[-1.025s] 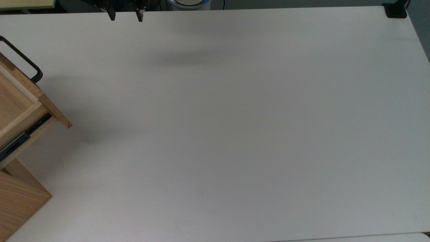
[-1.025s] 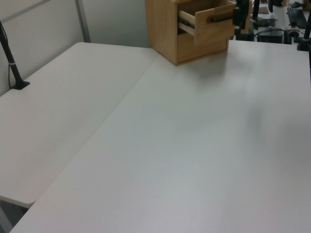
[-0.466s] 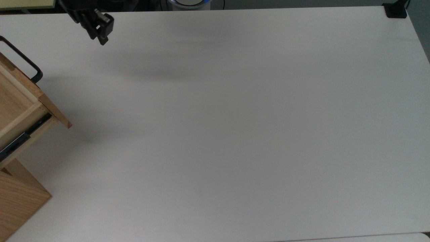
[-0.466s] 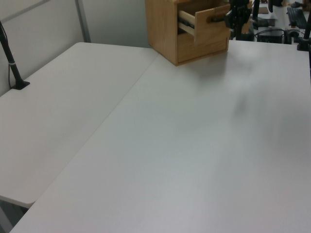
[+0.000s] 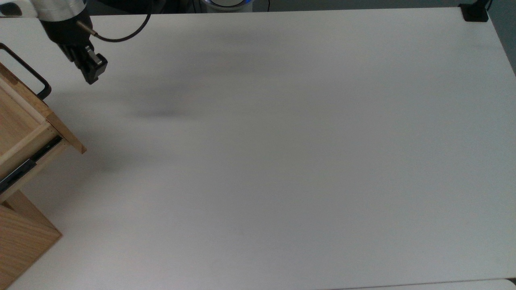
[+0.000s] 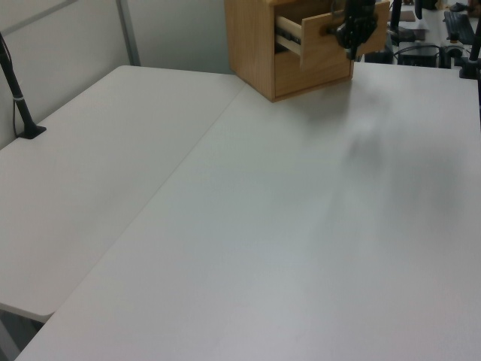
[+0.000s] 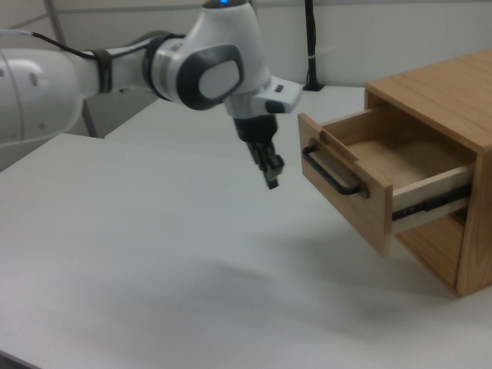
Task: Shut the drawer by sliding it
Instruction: 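Swing the gripper down toward the front of the open wooden drawer, then push the drawer front with the gripper, sliding it into the cabinet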
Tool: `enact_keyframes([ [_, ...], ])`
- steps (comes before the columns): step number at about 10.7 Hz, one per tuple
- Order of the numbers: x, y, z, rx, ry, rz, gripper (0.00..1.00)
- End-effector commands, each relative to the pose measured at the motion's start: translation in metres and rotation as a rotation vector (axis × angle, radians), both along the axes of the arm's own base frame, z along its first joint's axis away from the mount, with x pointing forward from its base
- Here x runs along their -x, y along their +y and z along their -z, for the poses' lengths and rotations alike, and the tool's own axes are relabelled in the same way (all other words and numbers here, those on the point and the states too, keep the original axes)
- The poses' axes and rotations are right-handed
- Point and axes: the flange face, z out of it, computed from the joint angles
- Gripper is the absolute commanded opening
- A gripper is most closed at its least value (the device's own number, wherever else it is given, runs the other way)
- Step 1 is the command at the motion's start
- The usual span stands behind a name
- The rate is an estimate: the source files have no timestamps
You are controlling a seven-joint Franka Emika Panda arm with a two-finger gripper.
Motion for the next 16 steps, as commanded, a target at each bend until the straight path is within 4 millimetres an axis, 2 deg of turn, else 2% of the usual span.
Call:
enact_keyframes([
  [1, -0.032, -0.041, 0.005, 0.065, -0.109, 0.062, 0.05],
  [4, -0.053, -0.068, 0.009, 0.154, -0.275, 0.081, 0.05],
  [6, -0.059, -0.083, 0.014, 0.198, -0.359, 0.094, 0.06],
  [11, -0.076, -0.103, 0.029, 0.311, -0.580, 0.095, 0.07],
  [13, -0.075, -0.116, 0.028, 0.346, -0.642, 0.104, 0.08],
  [16, -0.082, -0.125, 0.027, 0.385, -0.693, 0.097, 0.08],
])
